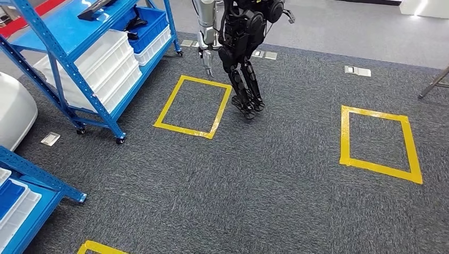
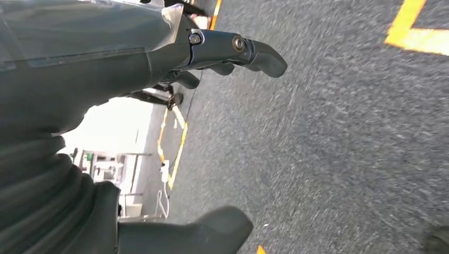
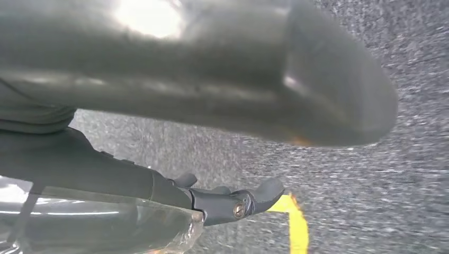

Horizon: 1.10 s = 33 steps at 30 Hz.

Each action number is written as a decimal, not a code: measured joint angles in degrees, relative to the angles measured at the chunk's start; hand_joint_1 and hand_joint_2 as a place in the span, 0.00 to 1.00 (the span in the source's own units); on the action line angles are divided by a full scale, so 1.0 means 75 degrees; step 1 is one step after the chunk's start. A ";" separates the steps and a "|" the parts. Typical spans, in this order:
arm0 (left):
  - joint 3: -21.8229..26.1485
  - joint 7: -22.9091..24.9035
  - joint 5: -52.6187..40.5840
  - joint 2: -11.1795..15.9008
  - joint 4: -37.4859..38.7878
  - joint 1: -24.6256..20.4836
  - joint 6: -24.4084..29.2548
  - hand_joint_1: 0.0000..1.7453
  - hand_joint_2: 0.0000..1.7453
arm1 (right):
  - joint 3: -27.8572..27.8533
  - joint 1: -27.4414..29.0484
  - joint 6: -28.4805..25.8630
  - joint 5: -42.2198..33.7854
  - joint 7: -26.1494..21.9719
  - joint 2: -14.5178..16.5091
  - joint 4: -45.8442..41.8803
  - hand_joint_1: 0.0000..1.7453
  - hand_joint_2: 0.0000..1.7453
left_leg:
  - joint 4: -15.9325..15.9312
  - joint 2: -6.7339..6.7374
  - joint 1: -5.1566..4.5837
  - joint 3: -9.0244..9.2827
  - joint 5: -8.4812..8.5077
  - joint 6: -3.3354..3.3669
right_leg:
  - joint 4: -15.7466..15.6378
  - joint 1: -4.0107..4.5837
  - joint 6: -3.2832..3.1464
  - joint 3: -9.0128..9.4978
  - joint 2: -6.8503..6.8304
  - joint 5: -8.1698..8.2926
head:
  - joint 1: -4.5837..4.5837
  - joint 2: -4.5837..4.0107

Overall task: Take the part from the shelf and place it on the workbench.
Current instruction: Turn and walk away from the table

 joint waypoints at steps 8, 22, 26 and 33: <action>-0.0054 0.0209 -0.0098 0.0067 -0.0004 -0.0007 0.0006 0.00 1.00 | 0.0060 -0.0042 -0.0050 0.0100 0.0002 0.0117 0.0004 0.00 0.00 | -0.1475 0.0060 -0.0139 0.0782 0.0470 0.0314 | 0.0265 0.0036 0.0119 0.0088 -0.0031 -0.0279 | 0.0002 0.0000; 0.0106 0.0266 -0.0086 0.0117 -0.0007 0.0107 0.0168 0.00 1.00 | 0.0200 -0.0003 -0.0052 0.0238 0.0031 -0.0026 0.0004 0.00 0.00 | -0.1084 -0.0863 0.0074 0.0703 0.0180 -0.0118 | 0.0002 -0.0215 0.0242 -0.0020 0.0720 0.0144 | 0.0047 0.0000; 0.0152 0.0292 -0.0085 0.0095 -0.0007 0.0066 0.0084 0.00 1.00 | 0.0228 0.0027 -0.0011 0.0294 0.0030 -0.0055 0.0000 0.00 0.00 | 0.0587 -0.0282 0.0107 -0.0194 -0.0606 -0.0224 | -0.0008 -0.0154 0.0130 -0.0015 0.0405 0.0103 | -0.0012 0.0000; 0.0164 0.0291 -0.0098 0.0047 -0.0009 0.0050 0.0029 0.00 1.00 | 0.0305 0.0021 0.0012 0.0316 0.0030 -0.0078 0.0002 0.00 0.00 | -0.0884 0.0402 -0.0044 0.0392 0.0362 0.0031 | -0.0015 -0.0036 0.0093 0.0131 -0.0128 -0.0058 | -0.0008 0.0000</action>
